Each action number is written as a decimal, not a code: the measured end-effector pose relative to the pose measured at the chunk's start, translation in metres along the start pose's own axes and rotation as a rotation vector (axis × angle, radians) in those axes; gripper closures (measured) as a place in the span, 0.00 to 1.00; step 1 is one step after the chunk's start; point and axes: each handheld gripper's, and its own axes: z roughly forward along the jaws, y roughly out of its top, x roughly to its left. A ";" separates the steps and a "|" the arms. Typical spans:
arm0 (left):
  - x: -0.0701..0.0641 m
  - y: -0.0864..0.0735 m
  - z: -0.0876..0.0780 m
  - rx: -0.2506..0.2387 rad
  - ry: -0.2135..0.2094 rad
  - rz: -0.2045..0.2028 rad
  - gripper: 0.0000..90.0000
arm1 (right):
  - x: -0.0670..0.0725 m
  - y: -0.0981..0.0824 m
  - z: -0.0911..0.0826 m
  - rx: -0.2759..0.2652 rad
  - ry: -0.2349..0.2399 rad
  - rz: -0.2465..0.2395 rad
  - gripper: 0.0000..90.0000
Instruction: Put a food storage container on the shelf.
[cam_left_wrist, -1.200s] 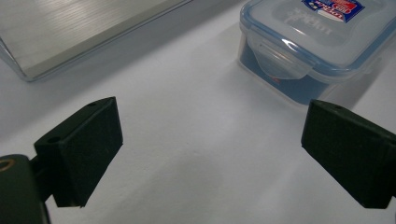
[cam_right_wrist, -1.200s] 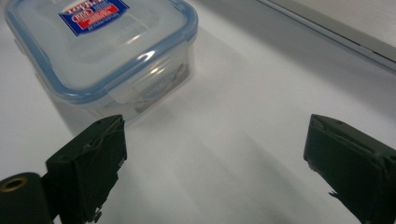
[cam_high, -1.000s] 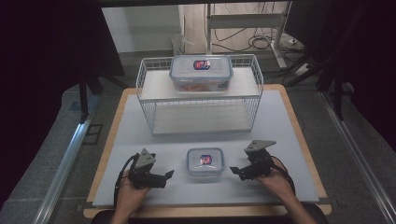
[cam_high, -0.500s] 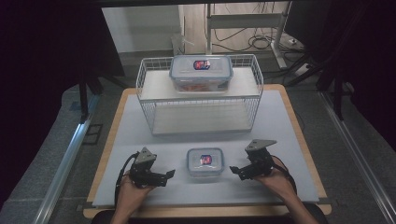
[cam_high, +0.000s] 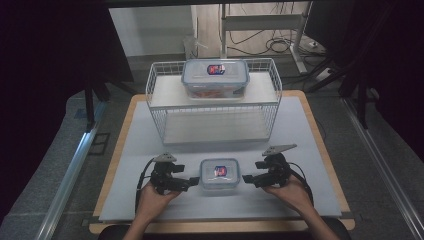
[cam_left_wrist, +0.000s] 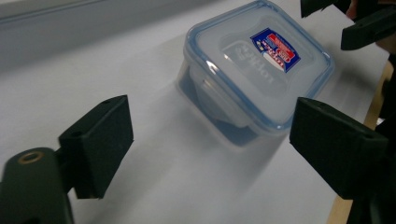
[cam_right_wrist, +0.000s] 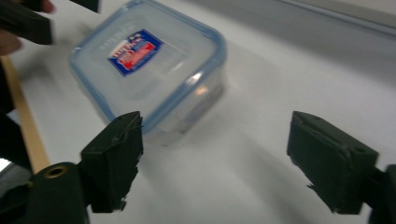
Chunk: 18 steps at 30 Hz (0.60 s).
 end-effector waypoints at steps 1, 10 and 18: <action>0.001 0.002 0.002 0.000 -0.016 -0.006 0.19 | 0.000 0.001 0.001 0.000 0.008 0.004 0.25; 0.010 0.006 0.019 0.031 -0.112 -0.082 0.32 | 0.005 0.010 0.019 0.020 0.057 0.041 0.34; 0.013 0.008 0.032 0.063 -0.206 -0.142 0.34 | -0.002 0.011 0.033 0.057 0.157 0.145 0.27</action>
